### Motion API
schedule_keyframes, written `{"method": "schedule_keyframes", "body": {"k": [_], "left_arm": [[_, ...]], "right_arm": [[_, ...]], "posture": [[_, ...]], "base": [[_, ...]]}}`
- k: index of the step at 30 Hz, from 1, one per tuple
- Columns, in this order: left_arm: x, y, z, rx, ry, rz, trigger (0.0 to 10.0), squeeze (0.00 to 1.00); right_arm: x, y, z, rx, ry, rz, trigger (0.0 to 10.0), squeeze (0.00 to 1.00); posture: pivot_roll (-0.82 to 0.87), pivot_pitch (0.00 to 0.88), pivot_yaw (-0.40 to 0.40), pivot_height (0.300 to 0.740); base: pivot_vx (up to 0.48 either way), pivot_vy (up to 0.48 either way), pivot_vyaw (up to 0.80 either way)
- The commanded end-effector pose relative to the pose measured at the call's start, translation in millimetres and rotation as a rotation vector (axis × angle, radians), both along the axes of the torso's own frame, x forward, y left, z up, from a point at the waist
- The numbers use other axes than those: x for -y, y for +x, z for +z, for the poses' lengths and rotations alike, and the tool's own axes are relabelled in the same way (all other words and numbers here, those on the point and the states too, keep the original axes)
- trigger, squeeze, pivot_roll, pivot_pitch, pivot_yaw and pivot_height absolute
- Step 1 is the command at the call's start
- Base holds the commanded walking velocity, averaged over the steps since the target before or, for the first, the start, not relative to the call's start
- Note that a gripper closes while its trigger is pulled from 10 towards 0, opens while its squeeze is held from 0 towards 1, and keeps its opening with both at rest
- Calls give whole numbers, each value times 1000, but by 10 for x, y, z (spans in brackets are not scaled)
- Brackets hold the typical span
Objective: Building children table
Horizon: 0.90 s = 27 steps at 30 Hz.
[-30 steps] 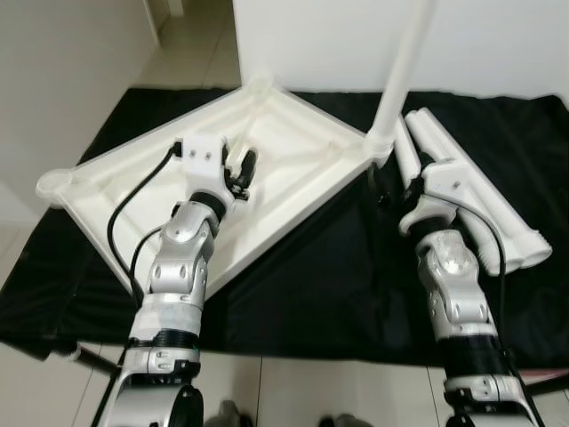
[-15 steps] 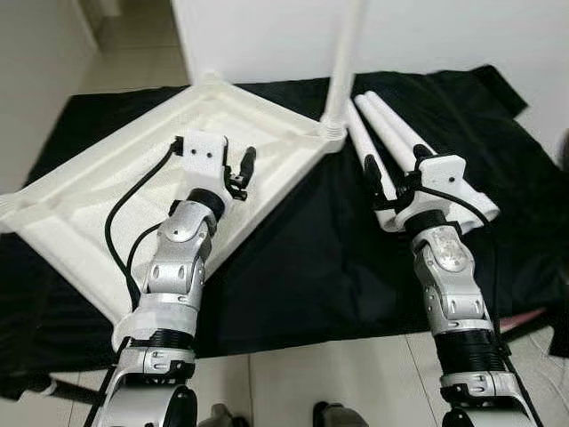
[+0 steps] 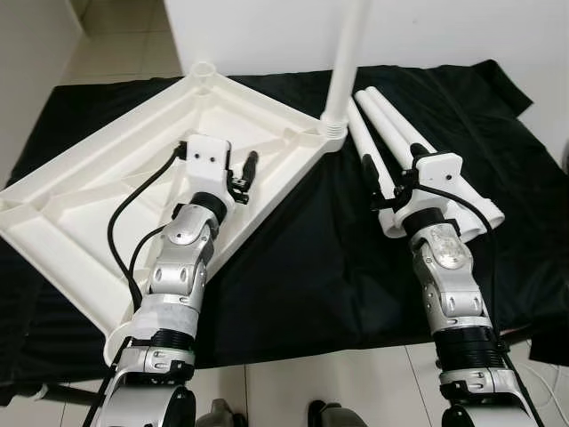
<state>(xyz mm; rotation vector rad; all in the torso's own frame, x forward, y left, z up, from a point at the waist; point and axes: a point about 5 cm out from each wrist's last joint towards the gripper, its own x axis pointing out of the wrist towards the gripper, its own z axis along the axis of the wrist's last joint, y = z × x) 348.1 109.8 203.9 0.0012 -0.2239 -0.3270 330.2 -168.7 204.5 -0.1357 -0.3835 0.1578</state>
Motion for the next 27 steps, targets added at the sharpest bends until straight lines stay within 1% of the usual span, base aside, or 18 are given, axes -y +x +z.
{"method": "schedule_keyframes", "body": {"k": [1,2,6,22,23,24,27], "left_arm": [[-8,-3,5,8,10,15,10000,0],[-42,0,7,5,8,29,10000,0],[-73,8,11,7,11,41,10000,0],[-97,18,34,13,18,48,10000,0],[-99,26,30,4,-12,52,10000,0],[-101,29,29,1,-24,55,10000,0],[-102,35,28,-2,-15,61,10000,0]], "right_arm": [[-9,1,-30,-7,6,3,10000,0],[-29,8,-38,-8,8,1,10000,0],[-40,15,-43,-9,7,0,10000,0],[-41,24,-54,-10,6,-3,10000,0],[-38,22,-57,-10,6,-4,10000,0],[-36,23,-57,-10,6,-4,10000,0],[-35,23,-56,-9,3,-5,10000,0]], "posture": [[-130,106,44,740],[-119,108,52,740],[-112,105,54,740],[-108,102,61,740],[-110,100,65,740],[-110,100,65,740],[-110,100,65,740]], "base": [[0,0,0],[0,0,0],[0,-127,0],[0,-257,0],[0,0,0],[0,0,0],[0,0,0]]}}
